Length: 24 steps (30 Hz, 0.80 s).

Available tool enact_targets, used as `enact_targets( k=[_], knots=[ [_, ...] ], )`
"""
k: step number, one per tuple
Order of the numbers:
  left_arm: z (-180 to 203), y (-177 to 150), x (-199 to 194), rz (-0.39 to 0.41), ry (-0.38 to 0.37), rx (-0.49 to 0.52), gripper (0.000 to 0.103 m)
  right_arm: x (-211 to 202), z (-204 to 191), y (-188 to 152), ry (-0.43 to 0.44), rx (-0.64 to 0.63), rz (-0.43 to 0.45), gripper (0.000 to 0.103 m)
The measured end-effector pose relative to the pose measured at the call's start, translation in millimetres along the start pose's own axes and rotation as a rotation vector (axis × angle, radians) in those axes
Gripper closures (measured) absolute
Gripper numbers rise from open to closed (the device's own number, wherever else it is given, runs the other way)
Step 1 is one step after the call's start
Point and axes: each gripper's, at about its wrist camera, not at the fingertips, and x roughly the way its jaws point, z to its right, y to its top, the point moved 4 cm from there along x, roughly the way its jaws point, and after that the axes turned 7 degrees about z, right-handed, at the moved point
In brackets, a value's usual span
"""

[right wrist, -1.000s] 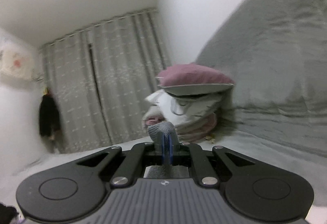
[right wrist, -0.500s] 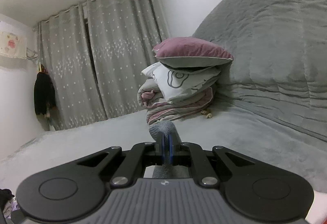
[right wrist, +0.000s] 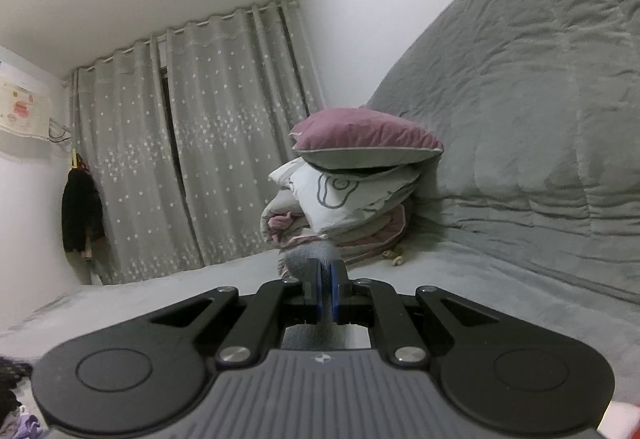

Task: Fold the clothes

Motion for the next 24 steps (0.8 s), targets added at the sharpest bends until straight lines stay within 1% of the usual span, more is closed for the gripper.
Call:
enact_targets(
  k=[2, 3, 4, 6, 9, 10, 11, 12, 13, 14, 16, 18, 19, 20, 21, 22, 24],
  knots=[
    [-23, 7, -13, 0.017, 0.023, -0.042, 0.098, -3, 1, 3, -0.008, -0.035, 0.012, 0.096],
    [-34, 10, -20, 0.024, 0.033, -0.062, 0.098, -3, 0, 4, -0.014, -0.065, 0.005, 0.096],
    [-45, 13, -26, 0.032, 0.043, -0.082, 0.098, -1, -3, 1, -0.011, -0.106, -0.022, 0.096],
    [-58, 12, -35, 0.016, 0.055, -0.095, 0.098, 5, -10, -10, 0.015, -0.186, -0.110, 0.096],
    [-68, 5, -48, -0.014, 0.049, -0.093, 0.098, 19, -14, -34, 0.063, -0.181, -0.253, 0.095],
    [-69, 2, -51, -0.025, 0.046, -0.087, 0.098, 23, -14, -41, 0.068, -0.177, -0.295, 0.089],
    [-70, -1, -53, -0.043, 0.048, -0.083, 0.098, 27, -15, -48, 0.059, -0.183, -0.337, 0.075],
    [-70, -7, -58, -0.075, 0.055, -0.077, 0.098, 33, -15, -57, 0.041, -0.202, -0.393, 0.068],
    [-69, -15, -61, -0.129, 0.062, -0.064, 0.098, 39, -14, -67, 0.019, -0.225, -0.454, 0.059],
    [-67, -23, -58, -0.183, 0.069, -0.051, 0.098, 45, -13, -77, 0.007, -0.234, -0.508, 0.056],
    [-65, -39, -52, -0.258, 0.068, -0.037, 0.097, 57, -11, -97, -0.006, -0.239, -0.612, 0.056],
    [-65, -52, -47, -0.304, 0.057, -0.050, 0.094, 66, -10, -109, 0.007, -0.206, -0.669, 0.053],
    [-63, -60, -44, -0.329, 0.042, -0.064, 0.087, 71, -9, -113, 0.018, -0.183, -0.691, 0.045],
    [-62, -67, -41, -0.354, 0.027, -0.075, 0.068, 75, -10, -117, 0.022, -0.173, -0.717, 0.033],
    [-59, -76, -40, -0.378, 0.015, -0.075, 0.058, 79, -10, -122, 0.023, -0.171, -0.745, 0.030],
    [-55, -82, -38, -0.392, 0.007, -0.057, 0.047, 84, -11, -126, 0.023, -0.168, -0.774, 0.029],
    [-46, -91, -36, -0.405, -0.009, -0.005, 0.044, 90, -16, -133, 0.010, -0.209, -0.780, 0.029]
  ],
)
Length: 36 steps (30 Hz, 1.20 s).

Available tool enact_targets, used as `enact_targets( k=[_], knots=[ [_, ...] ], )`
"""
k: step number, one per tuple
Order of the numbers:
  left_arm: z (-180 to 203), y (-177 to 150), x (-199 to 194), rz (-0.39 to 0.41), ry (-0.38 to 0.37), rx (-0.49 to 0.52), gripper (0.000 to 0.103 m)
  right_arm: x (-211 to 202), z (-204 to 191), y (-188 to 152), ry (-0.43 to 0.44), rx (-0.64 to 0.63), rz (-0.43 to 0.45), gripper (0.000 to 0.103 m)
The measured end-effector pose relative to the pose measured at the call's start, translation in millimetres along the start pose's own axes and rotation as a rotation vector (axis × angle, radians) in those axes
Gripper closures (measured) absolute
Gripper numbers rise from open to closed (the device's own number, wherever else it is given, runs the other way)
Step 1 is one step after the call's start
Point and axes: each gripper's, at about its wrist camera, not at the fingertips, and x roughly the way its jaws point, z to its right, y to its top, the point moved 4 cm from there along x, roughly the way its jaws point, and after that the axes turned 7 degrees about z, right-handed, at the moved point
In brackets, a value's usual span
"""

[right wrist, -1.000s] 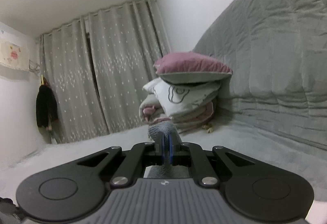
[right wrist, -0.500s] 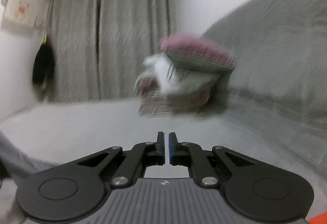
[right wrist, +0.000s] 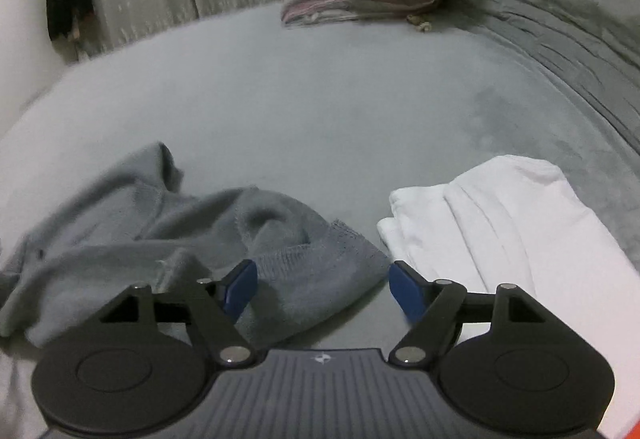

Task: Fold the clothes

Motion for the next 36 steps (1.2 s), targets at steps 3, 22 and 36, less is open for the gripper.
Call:
enact_targets(
  k=[3, 22, 36],
  knots=[
    [11, -7, 2, 0.008, -0.023, 0.054, 0.029, 9, -2, 2, -0.012, -0.004, 0.000, 0.029],
    [38, -21, 25, -0.107, -0.004, 0.152, 0.087, -110, -41, 30, -0.008, -0.137, 0.548, 0.095],
    [-4, 27, -93, 0.225, 0.010, -0.026, 0.089, -180, -20, 24, -0.104, -0.112, 0.871, 0.100]
  ],
)
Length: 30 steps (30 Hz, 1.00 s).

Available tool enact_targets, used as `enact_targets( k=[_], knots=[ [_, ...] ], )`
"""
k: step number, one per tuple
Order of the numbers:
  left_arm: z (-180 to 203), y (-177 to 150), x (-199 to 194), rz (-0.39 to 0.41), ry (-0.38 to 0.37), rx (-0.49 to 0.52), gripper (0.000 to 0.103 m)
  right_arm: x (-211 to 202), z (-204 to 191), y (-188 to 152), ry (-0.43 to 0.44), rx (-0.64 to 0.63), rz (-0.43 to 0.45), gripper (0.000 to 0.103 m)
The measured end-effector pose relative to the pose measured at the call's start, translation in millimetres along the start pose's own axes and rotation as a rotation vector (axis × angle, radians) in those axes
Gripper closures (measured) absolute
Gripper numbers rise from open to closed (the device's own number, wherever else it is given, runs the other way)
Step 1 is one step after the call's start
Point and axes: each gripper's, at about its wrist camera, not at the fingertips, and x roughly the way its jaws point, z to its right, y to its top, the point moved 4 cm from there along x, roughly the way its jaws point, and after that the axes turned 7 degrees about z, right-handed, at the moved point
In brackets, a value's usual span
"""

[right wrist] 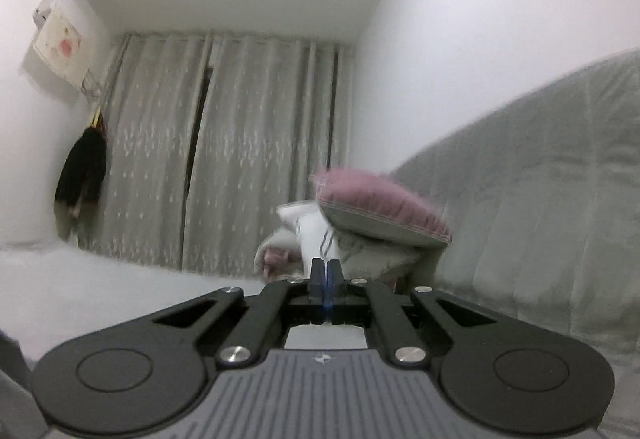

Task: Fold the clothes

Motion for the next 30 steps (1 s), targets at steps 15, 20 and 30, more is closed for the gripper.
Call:
enact_targets(
  k=[15, 20, 30],
  knots=[
    [-3, -31, 31, -0.207, 0.015, -0.010, 0.088, 68, -31, -117, 0.238, 0.134, -0.747, 0.045],
    [1, -33, 39, -0.207, 0.009, -0.003, 0.088, 83, -47, -133, 0.284, 0.139, -0.772, 0.037],
    [-16, -45, 46, -0.241, 0.039, -0.024, 0.087, 113, -114, -169, 0.506, -0.063, -0.771, 0.033]
  ],
)
